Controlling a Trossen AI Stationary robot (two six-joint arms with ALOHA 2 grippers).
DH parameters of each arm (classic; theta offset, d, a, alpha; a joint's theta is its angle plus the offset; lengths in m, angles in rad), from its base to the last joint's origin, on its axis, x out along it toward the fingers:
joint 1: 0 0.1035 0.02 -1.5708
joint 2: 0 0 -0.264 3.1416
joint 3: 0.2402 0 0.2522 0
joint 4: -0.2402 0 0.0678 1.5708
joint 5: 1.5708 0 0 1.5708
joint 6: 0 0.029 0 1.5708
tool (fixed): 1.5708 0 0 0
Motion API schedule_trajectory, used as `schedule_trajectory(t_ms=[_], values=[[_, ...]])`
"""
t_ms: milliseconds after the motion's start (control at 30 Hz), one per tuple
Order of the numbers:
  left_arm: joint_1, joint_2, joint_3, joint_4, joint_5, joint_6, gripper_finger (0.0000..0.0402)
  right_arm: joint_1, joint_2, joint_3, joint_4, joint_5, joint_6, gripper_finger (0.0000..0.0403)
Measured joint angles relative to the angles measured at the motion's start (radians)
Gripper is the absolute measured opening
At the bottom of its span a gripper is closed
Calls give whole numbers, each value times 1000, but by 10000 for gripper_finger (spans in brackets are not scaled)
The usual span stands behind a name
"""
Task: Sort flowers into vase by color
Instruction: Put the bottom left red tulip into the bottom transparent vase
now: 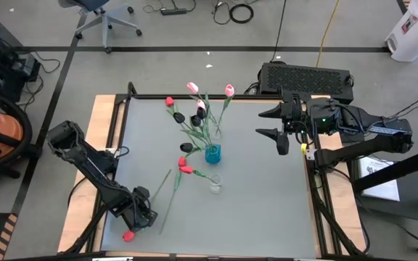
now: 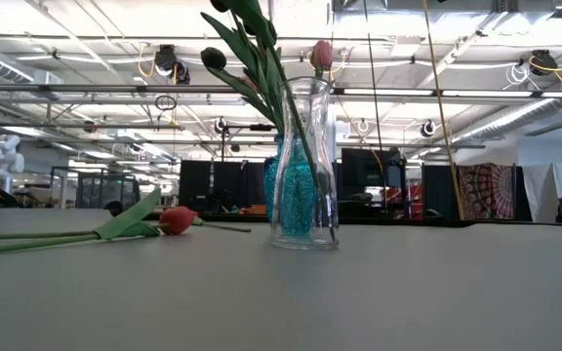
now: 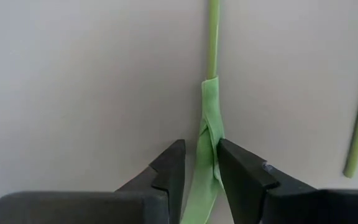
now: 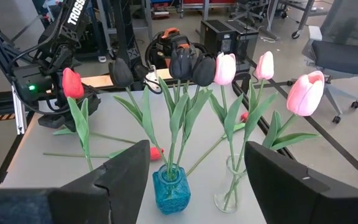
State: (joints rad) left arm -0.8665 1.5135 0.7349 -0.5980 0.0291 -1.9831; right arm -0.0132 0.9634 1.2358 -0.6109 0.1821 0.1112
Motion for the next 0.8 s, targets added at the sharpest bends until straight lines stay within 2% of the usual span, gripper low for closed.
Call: schedule_trajectory(t_ms=[133,367,600,800], values=[[0,0,0,-19,-6,3,82,0,0,0,0,0,0,254],[0,0,0,-18,-9,6,11,0,0,0,0,0,0,254],[0,0,5,-28,-10,-1,11,0,0,0,0,0,0,254],[0,-7,45,-120,-12,-1,11,0,0,0,0,0,0,254]])
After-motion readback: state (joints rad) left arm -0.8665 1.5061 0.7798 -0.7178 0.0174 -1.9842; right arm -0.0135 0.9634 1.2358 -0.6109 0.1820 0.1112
